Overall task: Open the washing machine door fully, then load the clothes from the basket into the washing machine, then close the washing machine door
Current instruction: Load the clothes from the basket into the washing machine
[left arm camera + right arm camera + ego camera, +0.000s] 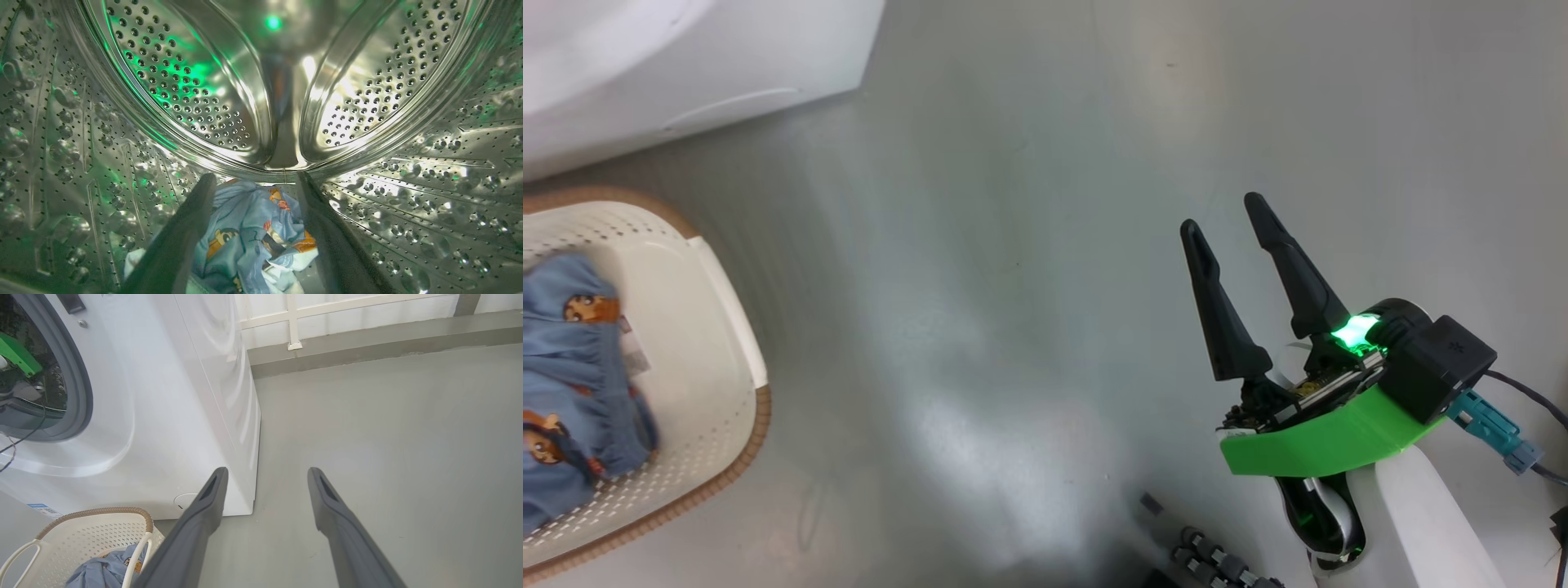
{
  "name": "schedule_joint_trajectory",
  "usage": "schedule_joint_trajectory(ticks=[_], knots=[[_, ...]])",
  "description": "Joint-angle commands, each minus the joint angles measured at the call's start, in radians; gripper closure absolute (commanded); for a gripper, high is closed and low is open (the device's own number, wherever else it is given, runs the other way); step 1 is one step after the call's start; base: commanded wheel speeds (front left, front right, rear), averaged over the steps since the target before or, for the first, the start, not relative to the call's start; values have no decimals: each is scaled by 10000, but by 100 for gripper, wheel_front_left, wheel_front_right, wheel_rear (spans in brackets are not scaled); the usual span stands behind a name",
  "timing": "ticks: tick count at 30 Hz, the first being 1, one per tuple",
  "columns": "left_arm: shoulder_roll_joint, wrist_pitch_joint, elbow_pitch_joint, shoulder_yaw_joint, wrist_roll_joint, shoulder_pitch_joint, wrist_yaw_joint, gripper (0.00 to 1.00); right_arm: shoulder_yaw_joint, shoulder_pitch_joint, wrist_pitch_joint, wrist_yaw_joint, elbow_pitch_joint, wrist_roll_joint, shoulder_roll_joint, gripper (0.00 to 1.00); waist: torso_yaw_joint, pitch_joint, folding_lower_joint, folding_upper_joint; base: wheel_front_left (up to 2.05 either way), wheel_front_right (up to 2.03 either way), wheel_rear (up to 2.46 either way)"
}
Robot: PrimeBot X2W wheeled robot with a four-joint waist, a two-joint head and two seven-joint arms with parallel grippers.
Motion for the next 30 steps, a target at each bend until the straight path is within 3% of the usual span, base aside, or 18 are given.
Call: schedule_joint_trajectory(ticks=[1, 6, 14, 30], knots=[[348, -178, -272, 66, -48, 367, -30, 0, 102, 214, -118, 62, -175, -103, -31, 0, 192, -228, 0, -1, 0, 0, 0], [107, -729, -513, 110, -228, 1353, -6, 0, -65, 347, -118, 62, -101, -299, -31, 0, 533, -702, 0, -1, 0, 0, 0], [-324, -1506, -1758, 457, -627, 3777, 418, 0, -386, 657, -118, 62, 54, -785, -31, 0, 1234, -1588, 0, -1, 0, 0, 0], [-1724, -1781, -8302, 1067, -167, 10999, 2260, 0, -1050, 1664, -118, 62, 464, -1758, -31, 0, 2488, -3653, 0, -1, 0, 0, 0]])
